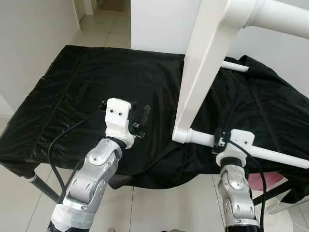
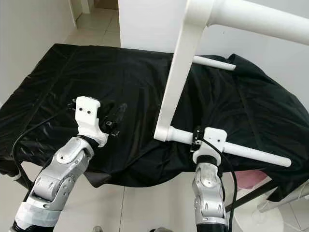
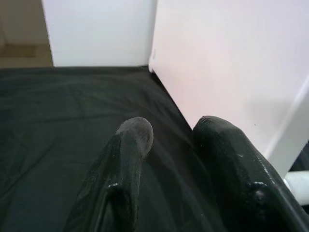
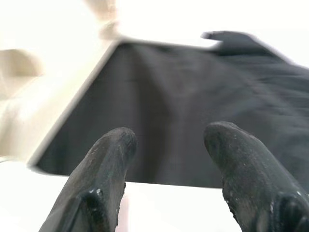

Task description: Building children table

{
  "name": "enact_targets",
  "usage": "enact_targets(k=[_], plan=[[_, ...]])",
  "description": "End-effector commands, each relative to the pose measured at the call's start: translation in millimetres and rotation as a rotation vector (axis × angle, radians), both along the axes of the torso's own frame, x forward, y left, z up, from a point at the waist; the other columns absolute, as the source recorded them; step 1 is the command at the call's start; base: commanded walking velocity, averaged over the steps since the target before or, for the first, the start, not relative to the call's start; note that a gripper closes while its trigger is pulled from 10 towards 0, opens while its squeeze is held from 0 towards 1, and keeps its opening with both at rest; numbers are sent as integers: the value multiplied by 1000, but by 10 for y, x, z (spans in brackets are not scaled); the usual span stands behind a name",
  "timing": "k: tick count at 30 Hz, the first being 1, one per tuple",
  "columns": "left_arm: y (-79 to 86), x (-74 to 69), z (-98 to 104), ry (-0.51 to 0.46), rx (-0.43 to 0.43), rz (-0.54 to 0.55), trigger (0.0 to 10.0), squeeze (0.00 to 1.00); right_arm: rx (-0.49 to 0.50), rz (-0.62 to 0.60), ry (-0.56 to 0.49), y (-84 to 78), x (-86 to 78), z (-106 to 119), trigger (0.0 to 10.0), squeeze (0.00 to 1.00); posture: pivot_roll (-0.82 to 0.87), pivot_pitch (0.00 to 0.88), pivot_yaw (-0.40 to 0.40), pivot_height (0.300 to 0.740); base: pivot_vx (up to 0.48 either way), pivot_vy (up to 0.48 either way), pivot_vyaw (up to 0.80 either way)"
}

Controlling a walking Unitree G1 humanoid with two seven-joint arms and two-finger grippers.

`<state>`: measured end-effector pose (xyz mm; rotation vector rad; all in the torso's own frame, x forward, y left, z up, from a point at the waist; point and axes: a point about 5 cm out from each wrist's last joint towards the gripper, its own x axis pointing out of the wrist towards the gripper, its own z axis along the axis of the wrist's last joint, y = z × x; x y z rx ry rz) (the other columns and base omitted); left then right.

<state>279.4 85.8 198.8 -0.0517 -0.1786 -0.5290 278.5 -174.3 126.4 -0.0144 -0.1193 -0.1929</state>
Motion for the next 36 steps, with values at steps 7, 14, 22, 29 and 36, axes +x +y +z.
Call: enact_targets(k=[7, 14, 22, 29, 36], plan=[[-80, -77, 121, -13, 16, -45, 10000, 0, 13, 158, 21, 95, 161, -2, 10000, 0, 65, 102, -61, 740, 0, 0, 0], [-65, -140, 157, 3, 32, -103, 10000, 0, 21, 308, -3, 287, 393, 94, 10000, 0, 89, 100, -71, 740, 0, 0, 0], [-30, -164, 208, 27, -9, -123, 10000, 0, 85, 471, -22, 692, 431, 142, 10000, 0, 110, 88, -76, 740, 0, 0, 0], [-63, -235, 299, 11, 1, -216, 10000, 0, 96, 525, -24, 862, 476, 124, 10000, 0, 121, 80, -76, 740, 0, 0, 0], [-1, -244, 350, 0, 23, -259, 10000, 310, 103, 556, -33, 1023, 552, 160, 10000, 0, 118, 79, -69, 740, 0, 0, 0]])
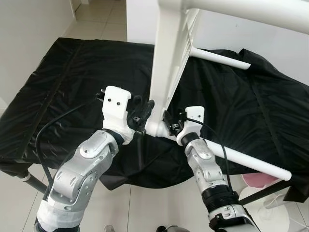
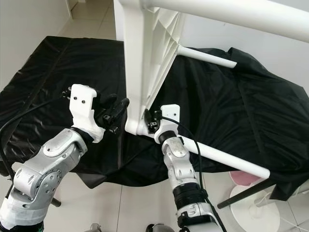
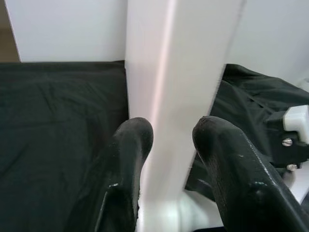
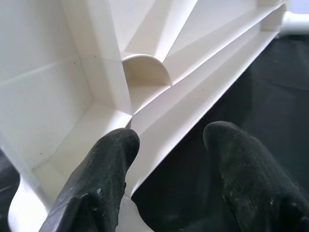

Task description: Building children table

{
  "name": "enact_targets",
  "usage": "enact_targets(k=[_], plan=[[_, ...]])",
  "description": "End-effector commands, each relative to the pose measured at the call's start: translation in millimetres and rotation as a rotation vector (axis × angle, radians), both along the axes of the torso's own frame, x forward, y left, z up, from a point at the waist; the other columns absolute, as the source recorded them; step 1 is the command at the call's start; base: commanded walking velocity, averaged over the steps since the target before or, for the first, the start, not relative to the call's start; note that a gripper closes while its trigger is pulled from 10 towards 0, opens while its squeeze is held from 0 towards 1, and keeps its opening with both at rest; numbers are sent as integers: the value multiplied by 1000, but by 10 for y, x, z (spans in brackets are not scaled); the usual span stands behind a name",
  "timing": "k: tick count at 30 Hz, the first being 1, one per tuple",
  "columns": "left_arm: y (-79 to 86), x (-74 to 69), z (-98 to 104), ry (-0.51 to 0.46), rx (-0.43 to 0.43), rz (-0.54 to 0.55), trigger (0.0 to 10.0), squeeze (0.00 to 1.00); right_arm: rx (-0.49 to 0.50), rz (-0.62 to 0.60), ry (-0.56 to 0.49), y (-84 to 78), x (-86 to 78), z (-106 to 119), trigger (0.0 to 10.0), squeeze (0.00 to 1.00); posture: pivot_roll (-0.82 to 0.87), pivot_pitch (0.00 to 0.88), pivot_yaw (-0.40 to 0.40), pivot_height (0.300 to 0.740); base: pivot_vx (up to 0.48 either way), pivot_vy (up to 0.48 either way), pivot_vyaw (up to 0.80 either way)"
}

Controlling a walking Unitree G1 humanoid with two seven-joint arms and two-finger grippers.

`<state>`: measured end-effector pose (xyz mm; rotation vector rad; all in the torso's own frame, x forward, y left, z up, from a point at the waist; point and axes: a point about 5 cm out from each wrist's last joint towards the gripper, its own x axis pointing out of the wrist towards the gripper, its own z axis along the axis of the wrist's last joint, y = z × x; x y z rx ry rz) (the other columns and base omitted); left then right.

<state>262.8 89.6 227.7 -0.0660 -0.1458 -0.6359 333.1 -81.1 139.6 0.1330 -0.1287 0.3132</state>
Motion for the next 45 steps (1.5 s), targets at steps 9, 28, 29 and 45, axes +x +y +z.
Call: enact_targets(k=[9, 28, 29, 45], plan=[[-53, -132, 139, -24, 18, -216, 10000, 1000, -2, 60, -19, 170, -7, 3, 10000, 0, 110, 84, -67, 740, 0, 0, 0], [-111, -35, 234, -55, 34, -226, 10000, 1000, 26, -42, -44, -243, -126, -37, 10000, 0, 80, 70, -68, 740, 0, 0, 0], [-124, -4, 218, -53, 37, -220, 10000, 1000, 9, -59, -49, -314, -139, -49, 10000, 0, 74, 67, -67, 740, 0, 0, 0], [-250, 92, 236, -59, 16, -274, 10000, 1000, -37, -201, -43, -779, -193, -118, 10000, 0, 45, 41, -45, 740, 0, 0, 0]])
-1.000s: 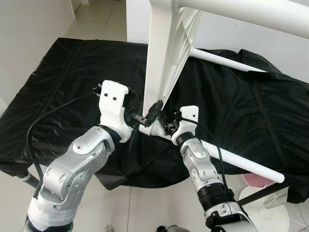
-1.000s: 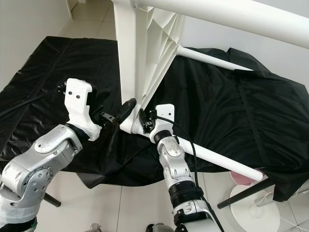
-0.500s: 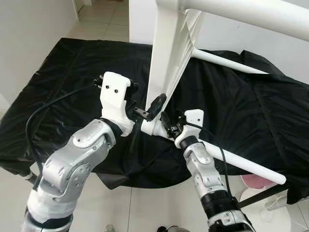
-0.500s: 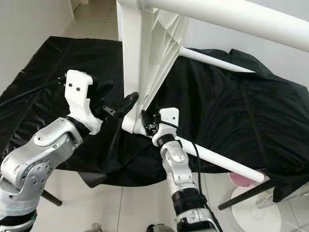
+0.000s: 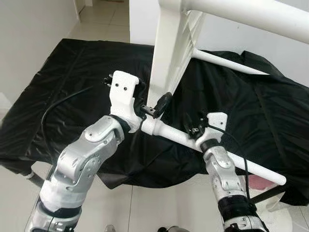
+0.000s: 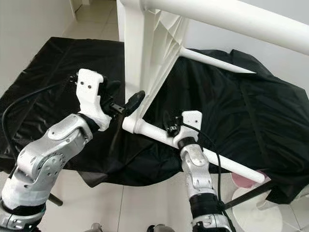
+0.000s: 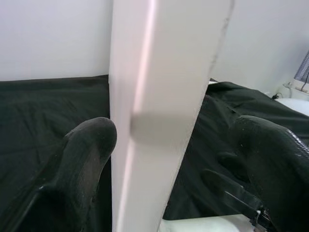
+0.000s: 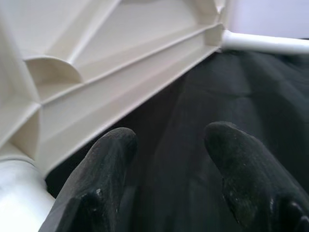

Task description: Building children table

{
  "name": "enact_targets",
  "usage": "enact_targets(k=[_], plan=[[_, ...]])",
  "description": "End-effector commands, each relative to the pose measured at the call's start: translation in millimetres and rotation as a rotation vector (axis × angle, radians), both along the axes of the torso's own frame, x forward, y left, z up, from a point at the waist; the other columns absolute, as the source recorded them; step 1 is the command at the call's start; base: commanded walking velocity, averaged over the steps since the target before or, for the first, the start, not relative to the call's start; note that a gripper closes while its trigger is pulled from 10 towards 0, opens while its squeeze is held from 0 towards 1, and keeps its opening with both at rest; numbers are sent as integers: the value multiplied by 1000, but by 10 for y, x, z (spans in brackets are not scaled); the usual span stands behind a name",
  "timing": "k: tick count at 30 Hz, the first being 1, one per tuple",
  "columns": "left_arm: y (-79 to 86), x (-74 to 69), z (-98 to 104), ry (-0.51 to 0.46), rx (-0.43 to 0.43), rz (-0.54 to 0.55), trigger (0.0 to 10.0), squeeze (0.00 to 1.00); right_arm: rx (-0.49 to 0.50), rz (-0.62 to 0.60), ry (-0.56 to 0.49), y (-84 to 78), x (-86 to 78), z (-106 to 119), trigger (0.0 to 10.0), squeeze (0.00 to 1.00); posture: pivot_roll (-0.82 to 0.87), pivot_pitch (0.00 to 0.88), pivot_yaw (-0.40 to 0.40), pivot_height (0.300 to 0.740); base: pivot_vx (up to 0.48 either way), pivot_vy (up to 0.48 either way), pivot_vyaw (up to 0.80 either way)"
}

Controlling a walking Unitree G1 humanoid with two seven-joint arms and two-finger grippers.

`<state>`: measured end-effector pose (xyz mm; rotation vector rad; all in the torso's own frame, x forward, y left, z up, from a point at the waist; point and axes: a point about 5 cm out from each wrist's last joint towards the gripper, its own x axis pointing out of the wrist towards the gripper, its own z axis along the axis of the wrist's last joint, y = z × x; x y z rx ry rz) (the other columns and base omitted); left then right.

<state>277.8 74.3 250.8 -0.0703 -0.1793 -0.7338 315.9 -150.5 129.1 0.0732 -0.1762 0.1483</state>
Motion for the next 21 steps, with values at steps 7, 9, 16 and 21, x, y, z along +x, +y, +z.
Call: enact_targets(k=[7, 9, 16, 21], plan=[[-165, 9, 7, -38, 51, -204, 10000, 1000, 10, -80, -4, -201, -58, 5, 10000, 0, 26, 46, -19, 740, 0, 0, 0], [-199, 59, 34, -44, 47, -201, 10000, 1000, 12, -94, -9, -213, -55, 15, 10000, 0, 20, 51, -7, 740, 0, 0, 0], [-292, 152, 95, -47, 30, -201, 10000, 1000, 18, -116, -29, -231, -77, 63, 10000, 0, 12, 60, 6, 740, 0, 0, 0], [-301, 298, 105, -54, 45, -110, 10000, 1000, 24, -156, -52, -324, -103, 132, 10000, 0, 1, 66, 21, 740, 0, 0, 0]])
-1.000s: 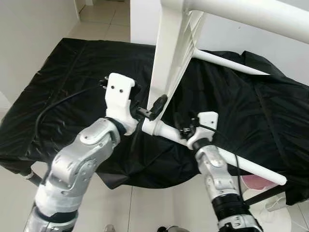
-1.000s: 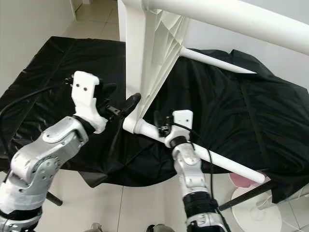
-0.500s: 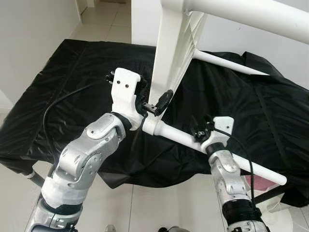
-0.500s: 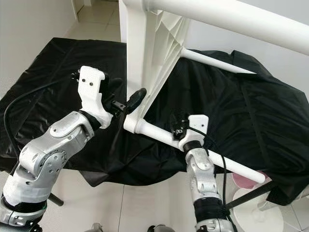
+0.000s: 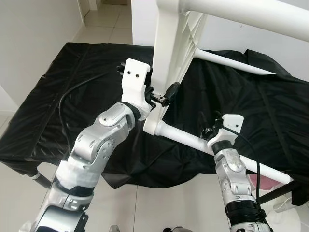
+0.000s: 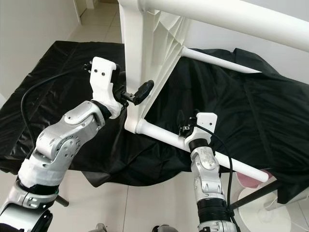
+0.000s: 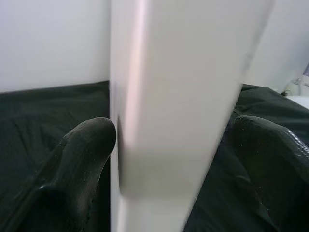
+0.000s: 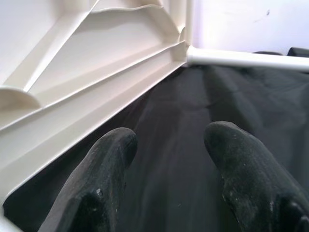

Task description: Building children table

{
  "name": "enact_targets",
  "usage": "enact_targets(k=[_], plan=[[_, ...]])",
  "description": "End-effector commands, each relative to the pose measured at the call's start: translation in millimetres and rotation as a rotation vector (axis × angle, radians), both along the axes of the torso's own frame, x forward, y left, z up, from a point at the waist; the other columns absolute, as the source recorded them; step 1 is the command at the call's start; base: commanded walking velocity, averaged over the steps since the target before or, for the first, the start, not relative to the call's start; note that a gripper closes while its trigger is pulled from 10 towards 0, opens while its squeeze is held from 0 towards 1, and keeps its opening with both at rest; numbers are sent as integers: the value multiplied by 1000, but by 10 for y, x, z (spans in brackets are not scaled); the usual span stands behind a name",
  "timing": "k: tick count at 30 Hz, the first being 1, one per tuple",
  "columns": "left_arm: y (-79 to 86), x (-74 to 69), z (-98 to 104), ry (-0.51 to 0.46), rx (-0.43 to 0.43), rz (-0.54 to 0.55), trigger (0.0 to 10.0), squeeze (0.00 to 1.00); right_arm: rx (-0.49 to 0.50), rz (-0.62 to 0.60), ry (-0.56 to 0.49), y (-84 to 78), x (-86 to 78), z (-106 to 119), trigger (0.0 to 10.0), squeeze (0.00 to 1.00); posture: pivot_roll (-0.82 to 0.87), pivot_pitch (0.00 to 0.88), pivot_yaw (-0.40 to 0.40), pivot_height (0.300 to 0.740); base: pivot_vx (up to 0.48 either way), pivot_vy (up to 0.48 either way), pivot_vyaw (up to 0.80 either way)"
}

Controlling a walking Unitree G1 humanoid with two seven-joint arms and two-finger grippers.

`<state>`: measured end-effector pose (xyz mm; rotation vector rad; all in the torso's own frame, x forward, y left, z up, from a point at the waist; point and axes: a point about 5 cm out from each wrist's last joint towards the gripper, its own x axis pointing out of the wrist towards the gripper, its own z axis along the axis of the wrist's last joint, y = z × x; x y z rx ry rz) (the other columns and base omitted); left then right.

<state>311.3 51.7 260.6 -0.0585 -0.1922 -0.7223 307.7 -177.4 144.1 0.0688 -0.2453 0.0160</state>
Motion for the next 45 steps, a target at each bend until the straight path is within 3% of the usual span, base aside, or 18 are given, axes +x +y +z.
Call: enact_targets(k=[1, 4, 5, 6, 7, 16, 18, 19, 23, 24, 34, 45], plan=[[-75, -38, 7, -38, 40, -122, 10000, 1000, 13, -22, 12, -55, -22, -18, 10000, 0, 1, 66, 21, 740, 0, 0, 0], [-73, 1, 17, -49, 50, -86, 10000, 1000, 12, -30, 8, -74, -23, -7, 10000, 0, 1, 66, 21, 740, 0, 0, 0], [-75, 44, 30, -47, 42, -65, 10000, 149, 13, -37, 5, -89, -24, 2, 10000, 0, -1, 66, 25, 740, 0, 0, 0], [-75, 44, 30, -47, 42, -65, 10000, 149, 13, -37, 5, -89, -24, 2, 10000, 0, -1, 66, 25, 740, 0, 0, 0], [-78, 110, 47, -37, 26, -35, 10000, 0, 14, -42, 4, -89, -25, 3, 10000, 0, -4, 67, 34, 740, 0, 0, 0], [-106, 328, 13, 29, 37, 72, 10000, 0, 18, -47, 11, -63, -34, -18, 10000, 0, -2, 67, 38, 740, 0, 0, 0], [-117, 436, 8, 70, 16, 131, 10000, 0, 17, -49, 19, -50, -45, -33, 10000, 0, -2, 66, 43, 740, 0, 0, 0], [-127, 465, 22, 81, -8, 146, 9137, 0, 18, -54, 23, -51, -53, -43, 10000, 0, -6, 63, 49, 740, 0, 0, 0], [-134, 479, 31, 88, -25, 154, 9137, 0, 19, -57, 26, -52, -59, -51, 10000, 0, -6, 63, 49, 740, 0, 0, 0], [-132, 483, 45, 81, -37, 161, 0, 0, 20, -62, 27, -54, -64, -55, 10000, 0, -8, 64, 53, 740, 0, 0, 0], [-39, 528, 59, 67, -64, 210, 0, 0, 23, -78, 31, -65, -77, -66, 10000, 0, -7, 67, 53, 740, 0, 0, 0], [416, 394, 150, -26, -85, 369, 0, 0, 13, -53, 30, -43, -9, -31, 10000, 0, 40, 79, 5, 740, 0, 0, 0]])
